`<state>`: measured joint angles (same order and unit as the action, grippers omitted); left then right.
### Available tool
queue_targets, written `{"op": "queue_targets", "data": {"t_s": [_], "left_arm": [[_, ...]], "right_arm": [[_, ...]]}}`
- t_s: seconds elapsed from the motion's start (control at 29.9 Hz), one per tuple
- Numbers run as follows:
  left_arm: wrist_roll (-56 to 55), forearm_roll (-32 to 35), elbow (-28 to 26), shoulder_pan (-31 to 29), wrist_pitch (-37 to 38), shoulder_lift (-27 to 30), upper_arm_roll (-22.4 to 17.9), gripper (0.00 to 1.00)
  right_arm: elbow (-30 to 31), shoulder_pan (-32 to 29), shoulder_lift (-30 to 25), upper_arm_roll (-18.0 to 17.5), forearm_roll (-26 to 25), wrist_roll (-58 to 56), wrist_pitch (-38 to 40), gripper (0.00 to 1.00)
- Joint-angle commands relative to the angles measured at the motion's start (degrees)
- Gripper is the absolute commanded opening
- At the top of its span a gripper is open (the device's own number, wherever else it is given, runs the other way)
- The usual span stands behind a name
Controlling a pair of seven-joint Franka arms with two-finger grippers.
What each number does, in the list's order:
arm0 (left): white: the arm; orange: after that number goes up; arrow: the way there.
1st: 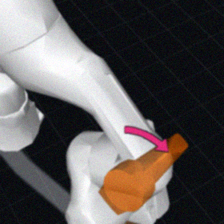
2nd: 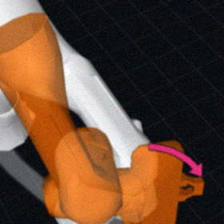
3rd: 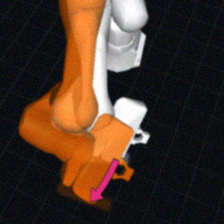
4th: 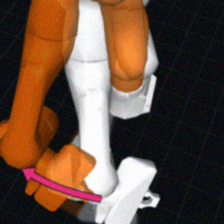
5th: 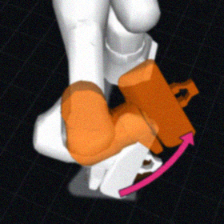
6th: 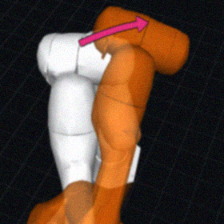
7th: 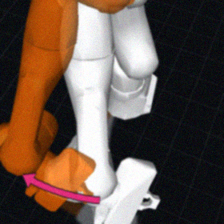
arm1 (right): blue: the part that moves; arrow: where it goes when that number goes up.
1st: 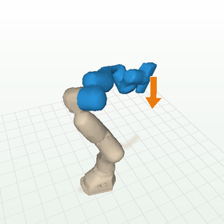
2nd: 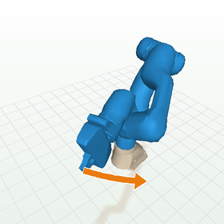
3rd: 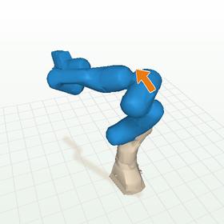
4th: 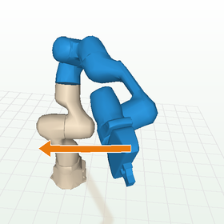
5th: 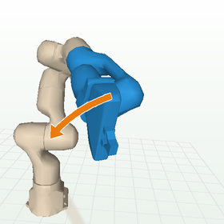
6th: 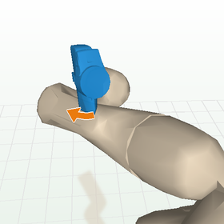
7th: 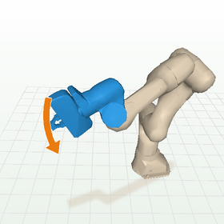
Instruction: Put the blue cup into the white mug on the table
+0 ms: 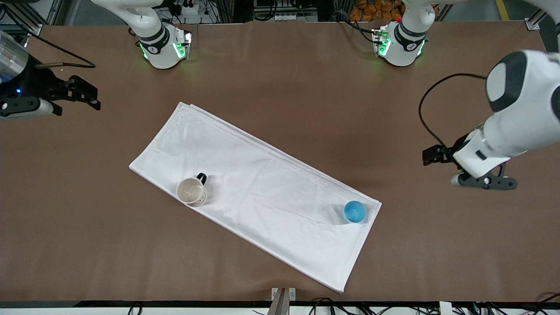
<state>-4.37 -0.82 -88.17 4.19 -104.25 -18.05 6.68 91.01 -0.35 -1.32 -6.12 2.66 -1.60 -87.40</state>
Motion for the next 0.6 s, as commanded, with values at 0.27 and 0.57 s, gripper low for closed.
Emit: {"op": "queue_targets", "data": {"t_s": [0.27, 0.57], "left_arm": [[-3.1, 0.91, 2.66, 4.68, -4.38, -6.29, -0.18, 1.0], [-4.59, 0.38, 2.74, 5.3, -8.59, -11.38, 0.0, 1.0]], "right_arm": [[4.7, 5.97, 4.56, -0.91, 0.94, 10.46, -6.73, 1.0], [13.91, 7.81, 8.61, -3.2, 0.33, 18.38, -21.39, 1.0]]}}
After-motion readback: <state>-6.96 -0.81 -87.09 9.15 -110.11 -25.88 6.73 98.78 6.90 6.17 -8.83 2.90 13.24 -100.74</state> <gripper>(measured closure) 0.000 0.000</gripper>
